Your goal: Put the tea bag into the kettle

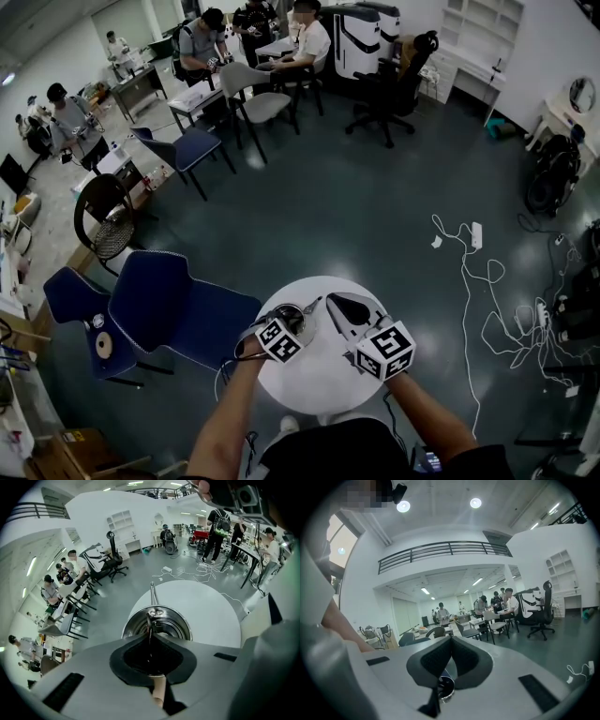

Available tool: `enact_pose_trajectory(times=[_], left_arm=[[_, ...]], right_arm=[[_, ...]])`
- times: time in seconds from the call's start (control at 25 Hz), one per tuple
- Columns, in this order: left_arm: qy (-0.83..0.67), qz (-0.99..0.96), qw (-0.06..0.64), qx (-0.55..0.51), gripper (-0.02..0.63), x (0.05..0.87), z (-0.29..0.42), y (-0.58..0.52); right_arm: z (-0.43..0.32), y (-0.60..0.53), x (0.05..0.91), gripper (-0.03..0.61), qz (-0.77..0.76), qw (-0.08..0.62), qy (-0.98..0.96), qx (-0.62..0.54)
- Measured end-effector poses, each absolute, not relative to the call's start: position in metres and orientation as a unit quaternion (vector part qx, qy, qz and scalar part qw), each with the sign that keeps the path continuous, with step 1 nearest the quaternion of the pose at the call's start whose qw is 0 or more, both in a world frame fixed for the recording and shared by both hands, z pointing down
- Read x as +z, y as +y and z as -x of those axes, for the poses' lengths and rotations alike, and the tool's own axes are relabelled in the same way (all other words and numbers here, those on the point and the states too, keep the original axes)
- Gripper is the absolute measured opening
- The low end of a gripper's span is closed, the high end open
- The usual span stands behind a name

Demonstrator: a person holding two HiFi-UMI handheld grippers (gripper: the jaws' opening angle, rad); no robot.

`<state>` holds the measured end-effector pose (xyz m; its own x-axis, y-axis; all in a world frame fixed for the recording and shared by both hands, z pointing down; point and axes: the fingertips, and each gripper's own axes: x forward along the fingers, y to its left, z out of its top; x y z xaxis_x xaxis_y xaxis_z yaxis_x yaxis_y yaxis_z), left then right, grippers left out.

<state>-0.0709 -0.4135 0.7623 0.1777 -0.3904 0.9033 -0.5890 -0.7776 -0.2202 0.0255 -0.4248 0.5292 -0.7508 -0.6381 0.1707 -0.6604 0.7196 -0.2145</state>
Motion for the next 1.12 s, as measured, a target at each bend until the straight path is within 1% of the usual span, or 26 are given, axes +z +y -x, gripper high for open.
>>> enact_pose_trajectory(times=[0.16, 0.24, 0.4, 0.52, 0.88, 1.04, 1.12], left_arm=[[-0.332, -0.761, 0.071, 0.553, 0.018, 0.763, 0.067, -0.412], [-0.330, -0.765, 0.073, 0.548, 0.018, 0.762, 0.066, -0.409], [-0.335, -0.777, 0.092, 0.524, 0.075, 0.759, 0.062, -0.408], [-0.337, -0.779, 0.094, 0.519, 0.094, 0.758, 0.062, -0.406], [-0.341, -0.783, 0.102, 0.510, 0.089, 0.750, 0.072, -0.403], [-0.353, -0.791, 0.110, 0.487, 0.056, 0.741, 0.073, -0.401], [-0.368, -0.794, 0.121, 0.469, 0.052, 0.732, 0.076, -0.402]], right_arm=[[-0.030, -0.422, 0.531, 0.018, -0.352, 0.048, -0.926, 0.129], [-0.031, -0.421, 0.531, 0.018, -0.352, 0.052, -0.926, 0.128], [-0.032, -0.421, 0.533, 0.018, -0.349, 0.052, -0.926, 0.133], [-0.032, -0.418, 0.536, 0.018, -0.347, 0.051, -0.927, 0.135], [-0.021, -0.418, 0.533, 0.018, -0.341, 0.051, -0.929, 0.136], [-0.017, -0.415, 0.534, 0.018, -0.337, 0.054, -0.931, 0.131], [-0.014, -0.415, 0.533, 0.018, -0.336, 0.054, -0.931, 0.131]])
